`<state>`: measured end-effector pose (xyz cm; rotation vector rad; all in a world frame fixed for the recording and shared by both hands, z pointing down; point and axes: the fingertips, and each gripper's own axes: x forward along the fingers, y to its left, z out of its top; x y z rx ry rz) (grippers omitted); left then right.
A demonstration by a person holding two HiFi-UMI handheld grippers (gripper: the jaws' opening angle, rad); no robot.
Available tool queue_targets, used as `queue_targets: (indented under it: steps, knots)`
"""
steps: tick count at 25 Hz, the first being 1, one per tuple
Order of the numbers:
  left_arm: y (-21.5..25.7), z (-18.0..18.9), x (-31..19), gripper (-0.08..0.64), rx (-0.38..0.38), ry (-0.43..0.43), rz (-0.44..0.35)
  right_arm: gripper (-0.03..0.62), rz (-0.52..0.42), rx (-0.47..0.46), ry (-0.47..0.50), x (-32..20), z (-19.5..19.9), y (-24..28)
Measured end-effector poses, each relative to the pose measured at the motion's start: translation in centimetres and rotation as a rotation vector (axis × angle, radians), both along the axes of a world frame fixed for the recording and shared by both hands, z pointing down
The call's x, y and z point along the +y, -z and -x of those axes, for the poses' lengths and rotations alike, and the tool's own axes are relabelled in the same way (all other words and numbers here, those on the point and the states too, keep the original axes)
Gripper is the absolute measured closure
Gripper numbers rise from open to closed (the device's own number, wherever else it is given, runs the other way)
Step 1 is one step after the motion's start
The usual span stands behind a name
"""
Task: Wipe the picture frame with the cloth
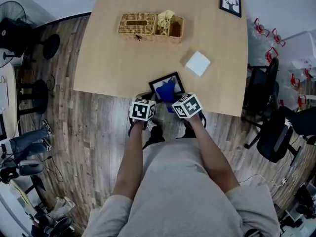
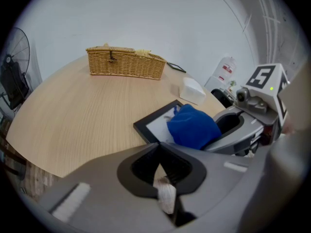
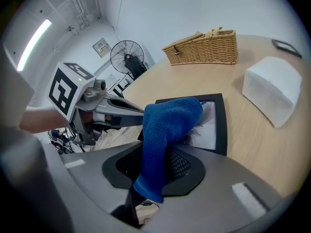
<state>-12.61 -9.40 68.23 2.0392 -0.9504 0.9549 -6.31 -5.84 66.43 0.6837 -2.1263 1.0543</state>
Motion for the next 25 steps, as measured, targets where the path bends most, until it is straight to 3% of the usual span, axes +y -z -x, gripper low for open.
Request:
queue_targets:
  steps: [25]
  knots:
    - [0.0,-0.2,0.1,0.506,-0.031,-0.03,-0.012,0.495,0.006,-0.007,-0.161,-1.4,-5.6,-0.1]
